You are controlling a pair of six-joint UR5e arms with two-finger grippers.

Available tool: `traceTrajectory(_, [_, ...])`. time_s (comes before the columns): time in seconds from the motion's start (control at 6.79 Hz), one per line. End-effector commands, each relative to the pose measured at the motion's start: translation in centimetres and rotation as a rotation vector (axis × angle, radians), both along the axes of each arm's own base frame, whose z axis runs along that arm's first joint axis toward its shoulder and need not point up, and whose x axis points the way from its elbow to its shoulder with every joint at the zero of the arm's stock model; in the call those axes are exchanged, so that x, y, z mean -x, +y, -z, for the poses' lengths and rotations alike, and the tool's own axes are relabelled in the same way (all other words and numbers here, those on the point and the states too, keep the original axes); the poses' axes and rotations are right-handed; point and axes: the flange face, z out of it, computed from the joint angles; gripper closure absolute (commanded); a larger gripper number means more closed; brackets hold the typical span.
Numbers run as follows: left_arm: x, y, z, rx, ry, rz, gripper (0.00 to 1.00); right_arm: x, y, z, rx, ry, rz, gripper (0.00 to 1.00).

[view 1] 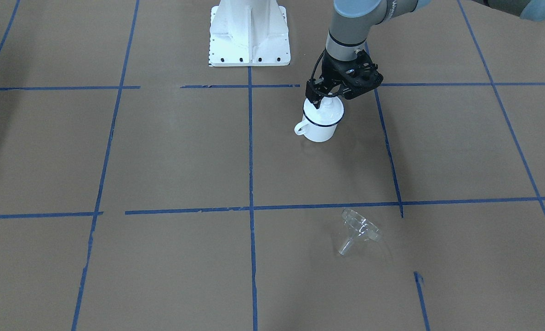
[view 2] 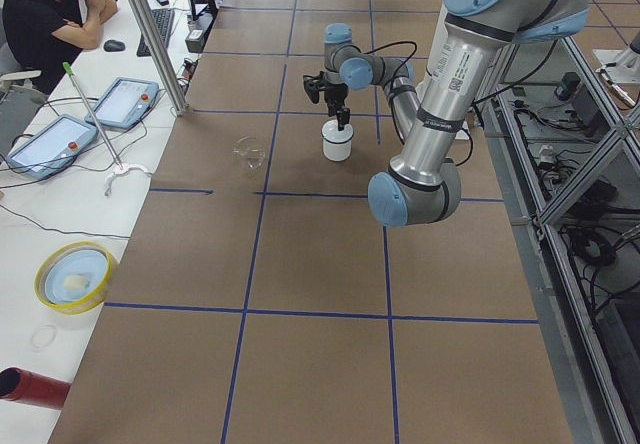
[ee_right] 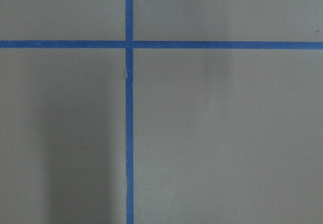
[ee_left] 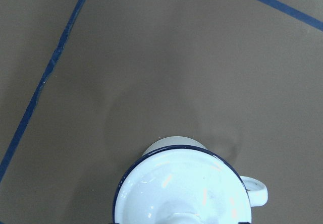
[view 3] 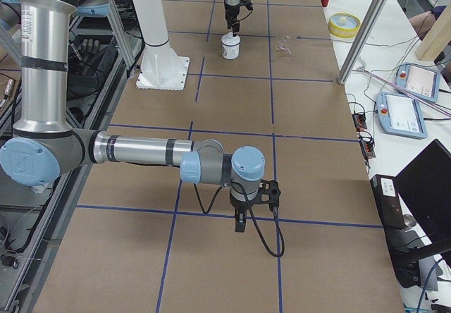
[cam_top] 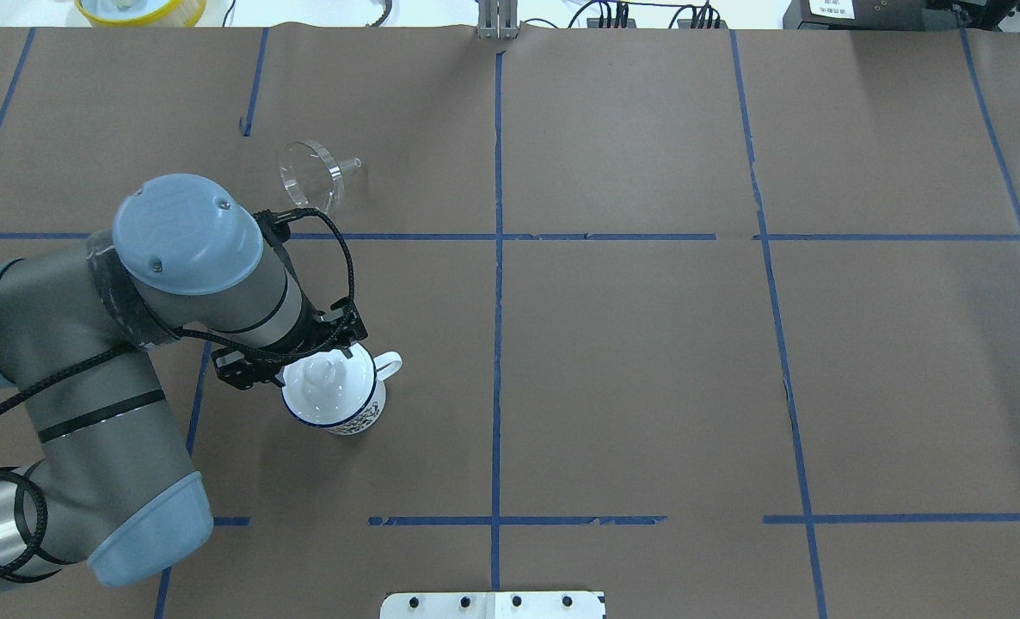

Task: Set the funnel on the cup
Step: 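Move the left gripper over the white lid on the mug, then close the left gripper on the lid knob and lift it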

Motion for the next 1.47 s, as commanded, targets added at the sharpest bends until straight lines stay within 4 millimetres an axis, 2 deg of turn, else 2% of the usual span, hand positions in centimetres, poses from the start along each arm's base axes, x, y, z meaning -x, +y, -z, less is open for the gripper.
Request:
traceTrajectory(0.0, [-0.7,-0.4,-0.5,-0.005,0.008,-0.001,0.20,0.0,0.0,0.0,0.000,0.000,0.000,0.00])
traceTrajectory(0.29, [-0.7,-0.4,-0.5,-0.006,0.010,-0.001,0.25,0.0,0.0,0.0,0.000,0.000,0.000,0.00])
traceTrajectory(0.44, [-0.7,-0.5,-0.5,-0.004,0.011,0.003,0.45,0.0,0.0,0.0,0.000,0.000,0.000,0.00])
traceTrajectory(0.74, [-0.6,-0.3,-0.3,-0.001,0.014,0.004,1.00,0.0,0.0,-0.1,0.001,0.000,0.000,0.00])
traceTrajectory(0.88, [-0.3,-0.2,-0.1,-0.005,0.020,0.004,1.00,0.0,0.0,-0.1,0.001,0.000,0.000,0.00])
traceTrajectory(1.03, [1.0,-0.3,0.9,-0.015,0.036,0.016,1.00,0.0,0.0,-0.1,0.001,0.000,0.000,0.00])
traceTrajectory(1.33, [6.8,-1.3,3.9,-0.046,0.079,0.090,1.00,0.0,0.0,0.0,0.000,0.000,0.000,0.00])
